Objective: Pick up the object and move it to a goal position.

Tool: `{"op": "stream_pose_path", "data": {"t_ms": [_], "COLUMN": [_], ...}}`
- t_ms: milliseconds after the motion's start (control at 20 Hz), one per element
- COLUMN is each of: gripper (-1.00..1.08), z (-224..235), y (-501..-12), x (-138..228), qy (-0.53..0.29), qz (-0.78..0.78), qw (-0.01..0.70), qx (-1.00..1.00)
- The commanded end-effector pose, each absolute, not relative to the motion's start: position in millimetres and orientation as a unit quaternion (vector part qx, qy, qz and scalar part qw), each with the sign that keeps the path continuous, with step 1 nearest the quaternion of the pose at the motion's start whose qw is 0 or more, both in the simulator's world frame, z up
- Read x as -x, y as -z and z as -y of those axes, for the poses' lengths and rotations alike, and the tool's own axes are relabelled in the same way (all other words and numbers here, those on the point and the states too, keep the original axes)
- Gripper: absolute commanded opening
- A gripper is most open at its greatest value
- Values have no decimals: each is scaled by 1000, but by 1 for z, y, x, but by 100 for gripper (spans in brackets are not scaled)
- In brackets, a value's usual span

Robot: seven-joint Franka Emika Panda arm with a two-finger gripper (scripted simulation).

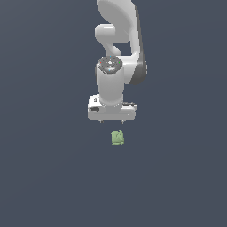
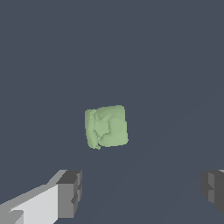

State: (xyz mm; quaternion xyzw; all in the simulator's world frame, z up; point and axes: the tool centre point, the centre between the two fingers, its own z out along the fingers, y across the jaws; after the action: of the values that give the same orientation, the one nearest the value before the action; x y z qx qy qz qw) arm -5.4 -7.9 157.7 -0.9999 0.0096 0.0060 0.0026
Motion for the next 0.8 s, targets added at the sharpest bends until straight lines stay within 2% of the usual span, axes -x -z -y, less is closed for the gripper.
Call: {"op": "stream_pose_path", "data": {"t_ms": [0, 450, 750], "gripper": [100, 100, 100], "z": [8, 31, 27], "y": [-158, -160, -156], "x": [5, 1, 0], "qy": [-6, 2, 2], "qz": [-10, -4, -1], "qw": [3, -14, -13], "qx": [1000, 1000, 1000]}}
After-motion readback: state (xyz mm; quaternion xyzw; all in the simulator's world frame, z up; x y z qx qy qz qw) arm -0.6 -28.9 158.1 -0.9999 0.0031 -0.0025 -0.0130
